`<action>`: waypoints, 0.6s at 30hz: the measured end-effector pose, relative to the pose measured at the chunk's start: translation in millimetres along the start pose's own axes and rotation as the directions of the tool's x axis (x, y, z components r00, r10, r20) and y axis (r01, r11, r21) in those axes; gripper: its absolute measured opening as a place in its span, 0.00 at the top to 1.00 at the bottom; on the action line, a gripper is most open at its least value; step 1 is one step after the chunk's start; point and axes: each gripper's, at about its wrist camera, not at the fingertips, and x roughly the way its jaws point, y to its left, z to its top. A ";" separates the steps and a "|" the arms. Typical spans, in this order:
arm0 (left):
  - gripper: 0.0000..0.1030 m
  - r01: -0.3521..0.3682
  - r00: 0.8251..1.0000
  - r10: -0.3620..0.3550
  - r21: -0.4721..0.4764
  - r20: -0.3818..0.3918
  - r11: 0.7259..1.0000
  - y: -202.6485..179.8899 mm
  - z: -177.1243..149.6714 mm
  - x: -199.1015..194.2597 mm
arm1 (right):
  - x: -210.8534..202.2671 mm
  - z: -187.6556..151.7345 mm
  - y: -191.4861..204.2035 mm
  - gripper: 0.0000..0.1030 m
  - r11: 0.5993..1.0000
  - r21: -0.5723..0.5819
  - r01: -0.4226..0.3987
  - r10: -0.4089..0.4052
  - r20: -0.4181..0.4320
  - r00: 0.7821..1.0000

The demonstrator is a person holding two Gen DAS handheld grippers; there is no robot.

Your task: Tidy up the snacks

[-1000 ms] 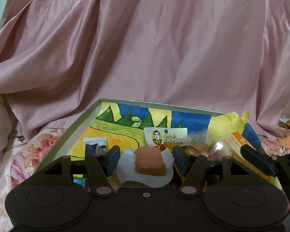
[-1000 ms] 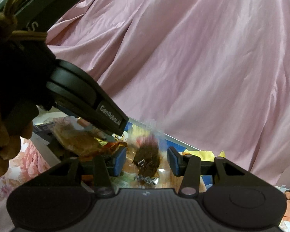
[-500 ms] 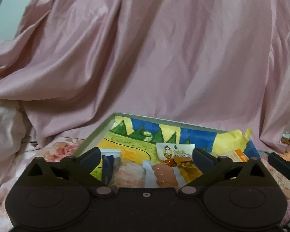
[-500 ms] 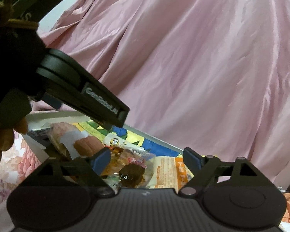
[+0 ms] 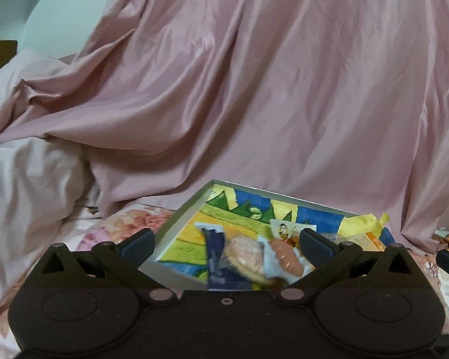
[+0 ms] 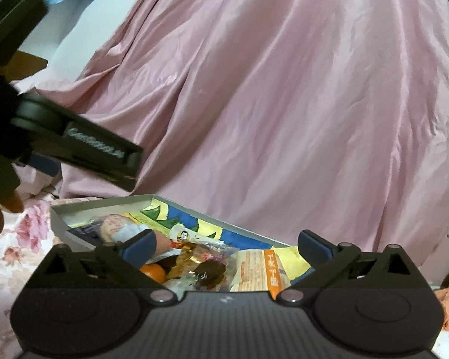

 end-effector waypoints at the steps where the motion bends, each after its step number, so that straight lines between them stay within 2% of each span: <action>1: 0.01 -0.003 1.000 0.003 0.003 0.002 1.000 2.5 -1.8 -4.3 | -4.0 0.6 -0.3 0.00 1.000 0.019 -0.002 0.002 -0.007 1.000; 7: 0.01 -0.014 1.000 0.014 0.009 0.006 1.000 20.0 -15.8 -35.1 | -27.5 3.4 -1.4 0.00 0.993 0.115 -0.004 0.009 -0.043 0.999; 18: 0.01 -0.022 1.000 0.022 0.027 -0.006 0.999 44.0 -53.1 -83.3 | -82.3 -5.4 8.3 0.00 0.984 0.176 0.008 0.011 -0.106 0.994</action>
